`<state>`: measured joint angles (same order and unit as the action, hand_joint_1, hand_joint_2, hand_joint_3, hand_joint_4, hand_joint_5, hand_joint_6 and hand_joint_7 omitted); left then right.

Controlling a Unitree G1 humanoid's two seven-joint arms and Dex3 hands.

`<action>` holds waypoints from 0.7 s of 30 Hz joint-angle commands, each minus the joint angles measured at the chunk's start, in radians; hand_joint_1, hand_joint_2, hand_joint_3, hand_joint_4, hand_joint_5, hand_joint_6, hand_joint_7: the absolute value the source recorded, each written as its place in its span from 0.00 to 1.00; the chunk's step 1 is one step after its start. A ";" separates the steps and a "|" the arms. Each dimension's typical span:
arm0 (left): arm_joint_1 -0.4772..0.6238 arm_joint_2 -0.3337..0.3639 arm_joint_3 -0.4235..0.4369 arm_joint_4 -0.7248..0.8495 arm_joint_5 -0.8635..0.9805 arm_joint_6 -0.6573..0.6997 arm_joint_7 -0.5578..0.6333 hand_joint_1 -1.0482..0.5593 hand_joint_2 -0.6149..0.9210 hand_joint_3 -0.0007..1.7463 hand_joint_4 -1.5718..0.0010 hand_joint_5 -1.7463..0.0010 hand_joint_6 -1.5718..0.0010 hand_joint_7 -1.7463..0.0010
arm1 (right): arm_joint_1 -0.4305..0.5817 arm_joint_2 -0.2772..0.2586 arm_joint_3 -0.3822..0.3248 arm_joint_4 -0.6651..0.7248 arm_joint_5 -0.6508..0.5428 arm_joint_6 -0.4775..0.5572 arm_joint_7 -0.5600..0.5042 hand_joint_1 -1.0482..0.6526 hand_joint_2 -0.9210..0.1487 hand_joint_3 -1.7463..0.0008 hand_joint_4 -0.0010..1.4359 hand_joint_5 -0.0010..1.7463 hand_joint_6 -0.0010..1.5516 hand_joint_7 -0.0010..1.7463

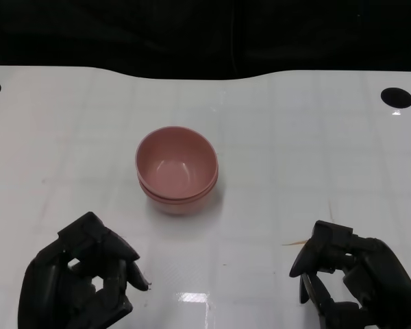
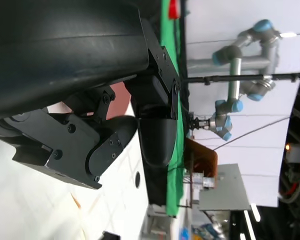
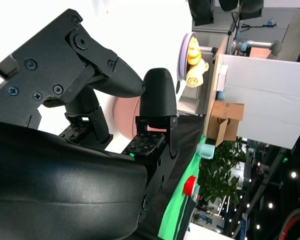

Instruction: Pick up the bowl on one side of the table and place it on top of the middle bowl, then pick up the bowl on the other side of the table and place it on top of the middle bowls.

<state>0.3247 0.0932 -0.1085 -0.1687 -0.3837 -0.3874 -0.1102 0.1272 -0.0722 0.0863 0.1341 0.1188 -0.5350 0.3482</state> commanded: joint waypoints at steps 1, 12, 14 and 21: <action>0.006 -0.007 0.024 -0.002 -0.069 0.042 -0.071 0.65 0.66 0.85 0.42 0.01 0.45 0.12 | 0.002 -0.015 -0.013 0.006 0.010 -0.003 0.006 0.54 0.46 0.27 0.59 0.88 0.55 0.71; 0.005 -0.054 0.088 0.047 -0.119 0.082 -0.206 0.60 0.65 0.81 0.43 0.02 0.45 0.11 | -0.001 -0.012 -0.018 0.043 0.003 -0.049 0.018 0.52 0.40 0.36 0.58 0.83 0.57 0.62; -0.001 -0.058 0.097 0.060 -0.118 0.084 -0.223 0.59 0.65 0.81 0.43 0.02 0.45 0.12 | -0.003 -0.011 -0.018 0.048 0.005 -0.049 0.017 0.52 0.40 0.36 0.58 0.83 0.57 0.61; -0.014 -0.078 0.114 0.082 -0.108 0.090 -0.253 0.57 0.57 0.91 0.42 0.03 0.43 0.13 | -0.020 -0.007 -0.027 0.088 0.016 -0.092 0.021 0.53 0.40 0.37 0.58 0.82 0.57 0.61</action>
<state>0.3143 0.0149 -0.0068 -0.0961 -0.4875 -0.2943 -0.3466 0.1151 -0.0769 0.0728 0.2096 0.1263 -0.6069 0.3708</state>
